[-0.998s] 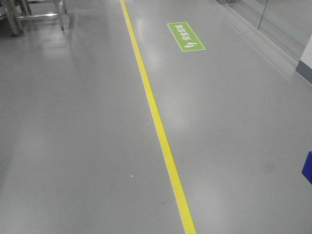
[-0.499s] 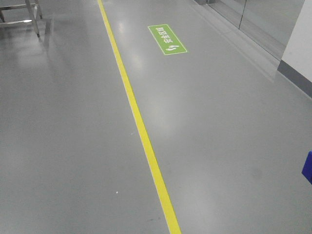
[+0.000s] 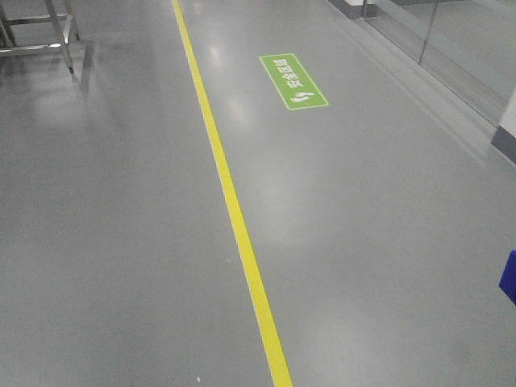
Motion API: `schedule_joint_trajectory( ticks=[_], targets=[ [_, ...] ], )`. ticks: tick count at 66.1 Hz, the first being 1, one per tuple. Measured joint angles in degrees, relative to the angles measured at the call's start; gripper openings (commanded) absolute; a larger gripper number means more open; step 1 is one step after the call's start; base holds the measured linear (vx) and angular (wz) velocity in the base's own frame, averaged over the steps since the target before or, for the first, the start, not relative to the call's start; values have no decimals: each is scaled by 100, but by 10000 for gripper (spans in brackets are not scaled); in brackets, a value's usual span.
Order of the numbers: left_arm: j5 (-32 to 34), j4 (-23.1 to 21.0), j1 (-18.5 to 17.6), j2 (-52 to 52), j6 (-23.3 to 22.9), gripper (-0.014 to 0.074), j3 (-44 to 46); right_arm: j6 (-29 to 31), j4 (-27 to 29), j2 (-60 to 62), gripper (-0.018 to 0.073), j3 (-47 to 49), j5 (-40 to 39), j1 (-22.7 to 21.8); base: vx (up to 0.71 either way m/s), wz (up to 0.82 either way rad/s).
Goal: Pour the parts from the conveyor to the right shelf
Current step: 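Drive away from the conveyor carrying the block in the right gripper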
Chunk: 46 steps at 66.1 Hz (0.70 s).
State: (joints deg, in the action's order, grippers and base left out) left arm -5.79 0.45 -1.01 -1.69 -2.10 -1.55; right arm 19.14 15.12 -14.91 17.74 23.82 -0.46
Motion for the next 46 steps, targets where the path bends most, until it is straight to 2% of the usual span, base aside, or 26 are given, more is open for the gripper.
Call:
schedule_joint_trajectory(
  ticks=[46],
  targets=[
    [0, 0, 0, 0, 0, -6, 0, 0, 0, 0, -5, 0, 0, 0, 58, 23]
  ],
)
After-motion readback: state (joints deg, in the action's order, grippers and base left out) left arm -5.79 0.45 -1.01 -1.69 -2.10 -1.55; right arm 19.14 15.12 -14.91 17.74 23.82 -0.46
